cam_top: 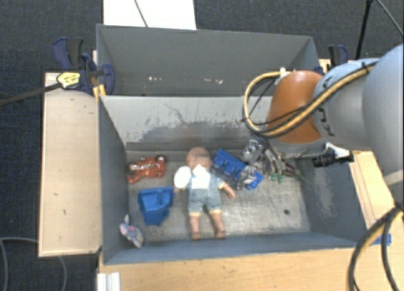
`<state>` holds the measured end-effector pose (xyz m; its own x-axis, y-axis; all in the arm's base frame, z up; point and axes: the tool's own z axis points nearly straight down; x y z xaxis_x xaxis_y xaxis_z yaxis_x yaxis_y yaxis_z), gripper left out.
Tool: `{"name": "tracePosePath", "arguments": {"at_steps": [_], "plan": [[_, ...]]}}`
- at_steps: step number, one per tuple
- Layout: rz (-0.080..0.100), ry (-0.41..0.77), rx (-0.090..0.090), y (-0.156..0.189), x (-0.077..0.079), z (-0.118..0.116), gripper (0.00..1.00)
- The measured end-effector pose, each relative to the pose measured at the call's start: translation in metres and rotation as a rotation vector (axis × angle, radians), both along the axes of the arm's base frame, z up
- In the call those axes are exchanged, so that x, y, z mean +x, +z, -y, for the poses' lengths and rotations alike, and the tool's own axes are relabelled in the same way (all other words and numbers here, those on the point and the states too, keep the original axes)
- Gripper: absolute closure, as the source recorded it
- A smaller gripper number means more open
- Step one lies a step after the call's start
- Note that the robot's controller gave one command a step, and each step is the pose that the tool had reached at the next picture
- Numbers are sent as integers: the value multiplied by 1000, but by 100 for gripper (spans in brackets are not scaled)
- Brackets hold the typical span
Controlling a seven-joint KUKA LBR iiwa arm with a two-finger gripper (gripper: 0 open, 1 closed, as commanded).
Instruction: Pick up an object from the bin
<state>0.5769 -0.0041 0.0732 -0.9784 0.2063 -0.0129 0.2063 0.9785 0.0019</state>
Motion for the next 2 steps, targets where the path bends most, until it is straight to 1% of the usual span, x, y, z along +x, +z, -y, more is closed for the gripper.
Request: {"name": "tracePosePath", "arguments": {"at_steps": [1,2], "plan": [[0,0,0,0,0,0,100],[-9,1,1,4,-2,0,100]]}}
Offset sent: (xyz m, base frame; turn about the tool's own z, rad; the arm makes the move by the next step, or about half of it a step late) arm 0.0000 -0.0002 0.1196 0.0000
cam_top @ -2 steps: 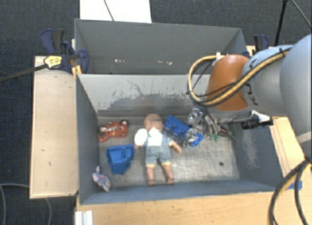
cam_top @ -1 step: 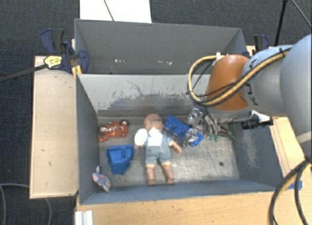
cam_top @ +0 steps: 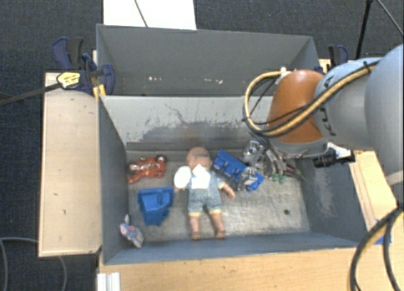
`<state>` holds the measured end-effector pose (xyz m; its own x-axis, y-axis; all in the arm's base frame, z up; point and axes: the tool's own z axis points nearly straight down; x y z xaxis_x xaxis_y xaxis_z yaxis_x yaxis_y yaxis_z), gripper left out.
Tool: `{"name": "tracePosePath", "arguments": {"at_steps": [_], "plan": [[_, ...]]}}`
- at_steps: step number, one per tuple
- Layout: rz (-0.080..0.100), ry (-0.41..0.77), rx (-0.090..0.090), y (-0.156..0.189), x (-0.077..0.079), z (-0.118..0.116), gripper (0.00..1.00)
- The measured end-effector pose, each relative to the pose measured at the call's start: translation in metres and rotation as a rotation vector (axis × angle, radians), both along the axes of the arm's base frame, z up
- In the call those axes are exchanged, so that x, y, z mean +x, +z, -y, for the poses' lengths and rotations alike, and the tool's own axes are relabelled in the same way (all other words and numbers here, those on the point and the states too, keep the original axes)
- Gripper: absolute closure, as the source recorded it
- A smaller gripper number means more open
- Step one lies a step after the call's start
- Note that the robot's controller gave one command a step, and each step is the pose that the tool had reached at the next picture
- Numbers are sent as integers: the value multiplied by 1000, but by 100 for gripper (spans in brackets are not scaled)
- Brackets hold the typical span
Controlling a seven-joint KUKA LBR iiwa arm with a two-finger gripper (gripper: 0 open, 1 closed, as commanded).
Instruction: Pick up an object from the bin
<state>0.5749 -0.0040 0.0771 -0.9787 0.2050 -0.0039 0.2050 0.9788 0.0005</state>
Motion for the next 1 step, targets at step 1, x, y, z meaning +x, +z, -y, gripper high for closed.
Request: {"name": "tracePosePath", "arguments": {"at_steps": [1], "plan": [[-9,1,1,19,-2,0,100]]}}
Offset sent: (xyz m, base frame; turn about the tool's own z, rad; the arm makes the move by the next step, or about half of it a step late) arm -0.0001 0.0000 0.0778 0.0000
